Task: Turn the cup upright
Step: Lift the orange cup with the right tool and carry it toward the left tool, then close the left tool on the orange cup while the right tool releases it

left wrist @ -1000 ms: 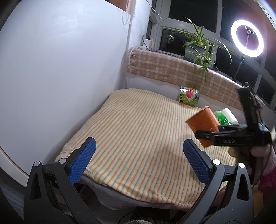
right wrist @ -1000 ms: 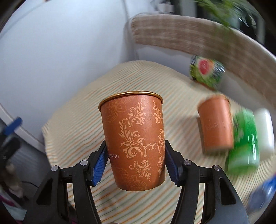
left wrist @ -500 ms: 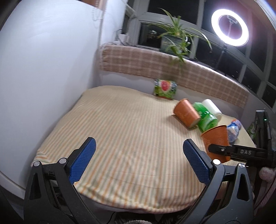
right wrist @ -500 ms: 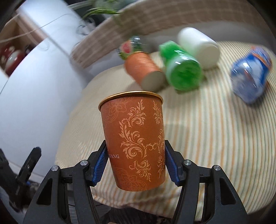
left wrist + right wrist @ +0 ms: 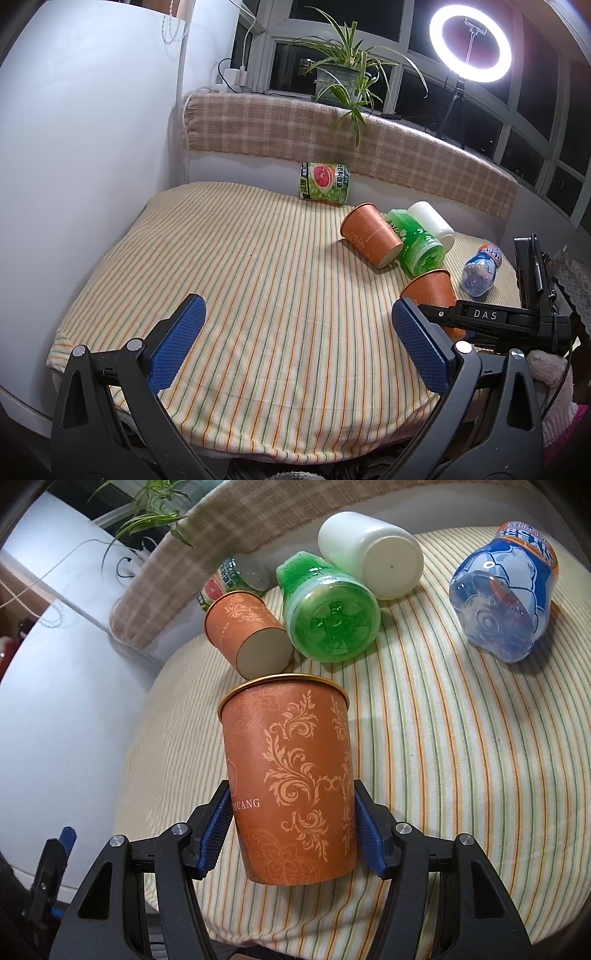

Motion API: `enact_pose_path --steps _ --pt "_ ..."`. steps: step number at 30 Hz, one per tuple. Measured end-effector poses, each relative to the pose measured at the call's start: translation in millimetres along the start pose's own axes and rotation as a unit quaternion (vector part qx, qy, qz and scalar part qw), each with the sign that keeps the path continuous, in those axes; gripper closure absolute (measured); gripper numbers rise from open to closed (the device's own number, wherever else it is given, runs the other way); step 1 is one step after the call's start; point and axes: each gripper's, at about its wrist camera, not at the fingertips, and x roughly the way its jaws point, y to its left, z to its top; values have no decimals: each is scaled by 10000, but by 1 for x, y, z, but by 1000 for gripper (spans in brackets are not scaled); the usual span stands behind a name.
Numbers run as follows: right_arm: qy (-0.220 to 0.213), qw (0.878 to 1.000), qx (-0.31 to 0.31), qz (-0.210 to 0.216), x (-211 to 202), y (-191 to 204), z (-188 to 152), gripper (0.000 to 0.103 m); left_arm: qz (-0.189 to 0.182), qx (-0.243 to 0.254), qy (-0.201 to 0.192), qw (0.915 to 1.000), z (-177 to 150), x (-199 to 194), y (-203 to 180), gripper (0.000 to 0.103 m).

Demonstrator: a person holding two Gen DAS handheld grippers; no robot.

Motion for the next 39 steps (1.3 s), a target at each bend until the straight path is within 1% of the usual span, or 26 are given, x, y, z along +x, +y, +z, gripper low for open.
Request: enact_pose_path --steps 3,5,7,10,12,14,16,18,20,22,23,25,28,33,35,39 --pt "36 10000 -61 -2 -2 0 0 40 -66 10 50 10000 2 1 -3 0" --pt "92 9999 -116 33 -5 -1 -2 33 -126 41 86 9999 3 4 -5 0" --pt "76 9996 -257 33 -12 0 -4 32 -206 78 127 9997 6 7 -8 1" --pt "-52 9989 -445 115 -33 -1 -12 32 -442 80 267 9986 11 13 -14 4" --pt "-208 9983 -505 226 -52 -4 -17 32 -752 8 454 9961 15 20 -18 4" --pt "-420 9974 -543 229 -71 -10 -22 32 -1195 -127 744 9900 19 31 -23 4" --pt "-608 9965 -556 152 -89 -16 -28 32 -1653 -342 1094 9796 22 45 -29 4" --pt "-800 9955 -510 23 -106 -24 -35 32 -1970 -503 1395 9691 24 60 -37 4" --pt "-921 9947 -440 -98 -117 -30 -38 32 -2204 -616 1606 9601 24 73 -45 5" --pt "-1014 9941 -322 -200 -127 -38 -42 32 -2361 -777 1846 9509 24 89 -52 10" --pt "-1041 9940 -247 -219 -131 -43 -45 32 -2425 -855 1941 9467 23 95 -55 11" --pt "-1067 9939 -117 -271 -133 -51 -45 32 -2585 -1083 2187 9347 21 112 -59 13" --pt "-1099 9934 38 -330 -143 -64 -52 32 -2725 -1288 2447 9216 20 129 -62 18" --pt "-1114 9929 135 -388 -147 -72 -54 32 -2933 -1688 2862 8964 13 158 -65 21" --pt "-1127 9926 137 -423 -148 -73 -54 32 -2960 -1760 2910 8926 11 163 -67 21" --pt "-1121 9925 175 -447 -146 -75 -54 32 -3012 -1759 2967 8890 11 168 -73 21"
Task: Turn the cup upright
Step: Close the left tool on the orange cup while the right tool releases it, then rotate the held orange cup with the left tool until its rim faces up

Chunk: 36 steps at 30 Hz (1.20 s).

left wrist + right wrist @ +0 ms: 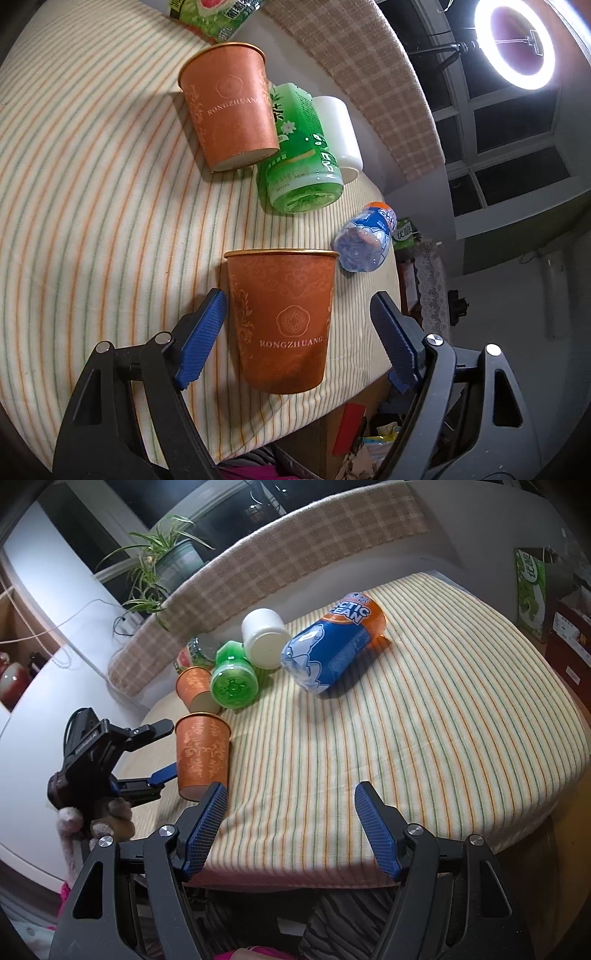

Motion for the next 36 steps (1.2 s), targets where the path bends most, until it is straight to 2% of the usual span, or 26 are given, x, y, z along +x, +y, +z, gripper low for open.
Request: enact_pose_path --steps 6,14,20,27,36 --pt "28 10000 -51 5 1 0 -2 32 26 -41 86 10000 8 13 1 23" --pt "28 10000 34 -49 1 -4 -3 32 115 -40 212 9997 10 26 6 34" --pt "30 10000 -1 -38 1 -4 -3 32 204 84 115 9997 8 23 3 35" --pt "62 10000 -15 -5 4 -3 -4 32 525 586 -214 9967 2 7 -13 35" --pt "78 9999 -65 11 5 1 -4 32 1078 1505 -695 9803 -13 -6 -42 35"
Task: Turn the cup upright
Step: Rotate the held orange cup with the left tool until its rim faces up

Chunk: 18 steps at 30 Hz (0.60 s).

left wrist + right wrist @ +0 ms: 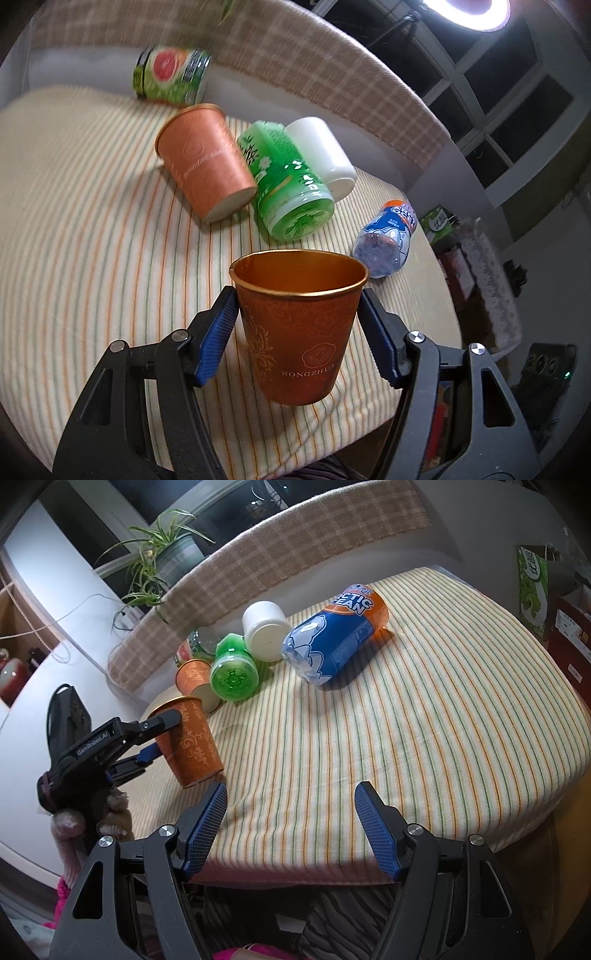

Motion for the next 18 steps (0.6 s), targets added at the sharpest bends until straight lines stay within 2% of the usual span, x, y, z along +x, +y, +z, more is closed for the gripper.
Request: enact_pose_path --steps 8,18 --pt "0 10000 4 6 0 -1 1 32 407 585 -372 9968 -1 -8 -19 35" --pt "-9 10000 -20 -22 0 -2 1 32 735 980 -614 9906 0 1 -31 35"
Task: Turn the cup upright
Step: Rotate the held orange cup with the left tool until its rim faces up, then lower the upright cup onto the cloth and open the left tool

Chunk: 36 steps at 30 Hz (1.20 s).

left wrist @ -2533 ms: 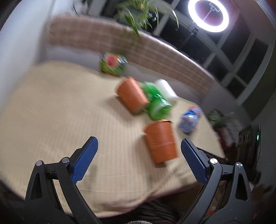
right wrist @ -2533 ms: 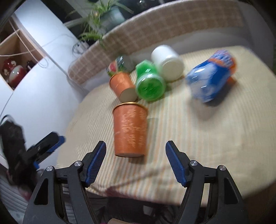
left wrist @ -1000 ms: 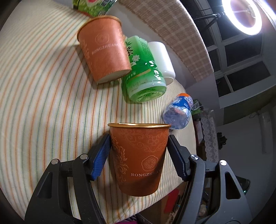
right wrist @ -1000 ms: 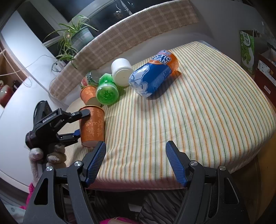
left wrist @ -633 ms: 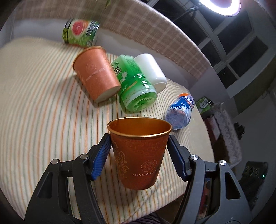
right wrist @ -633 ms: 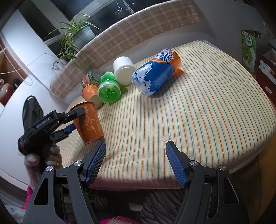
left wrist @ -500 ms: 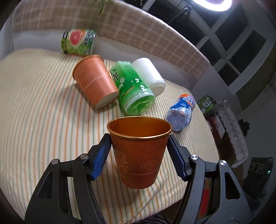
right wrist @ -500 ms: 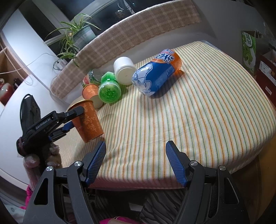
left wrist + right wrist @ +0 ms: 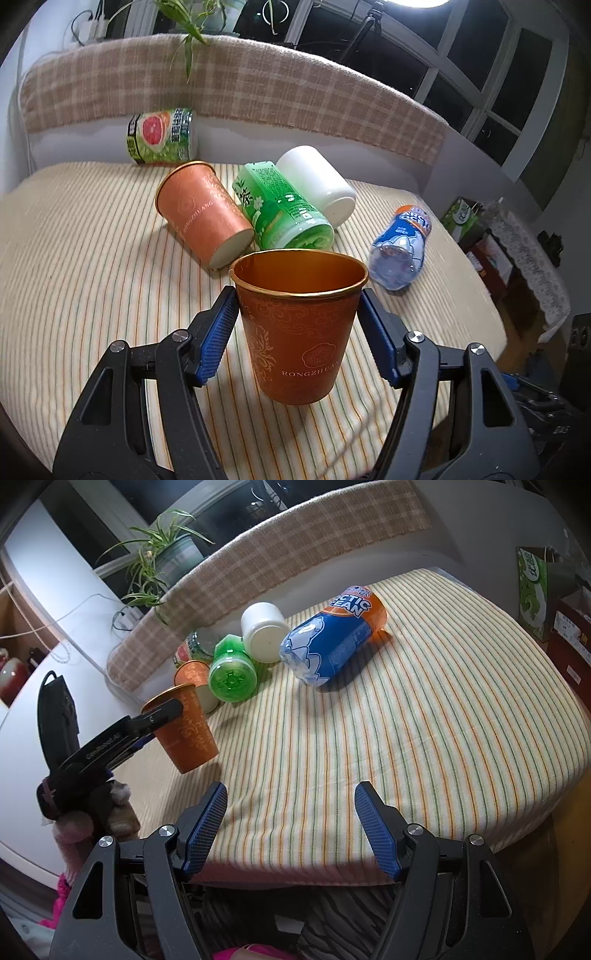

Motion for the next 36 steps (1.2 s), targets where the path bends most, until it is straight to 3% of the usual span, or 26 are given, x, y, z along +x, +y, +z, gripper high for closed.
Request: enact_pose_path --steps 12,27,36 --pt "79 10000 -26 10 4 1 0 32 430 641 -328 9965 -7 9 -13 35" --pt "129 9999 -95 57 8 8 0 32 227 573 -180 9979 -20 -4 -10 35" --pt "125 9998 -122 69 8 10 -2 32 38 455 132 9989 -29 -2 -6 35"
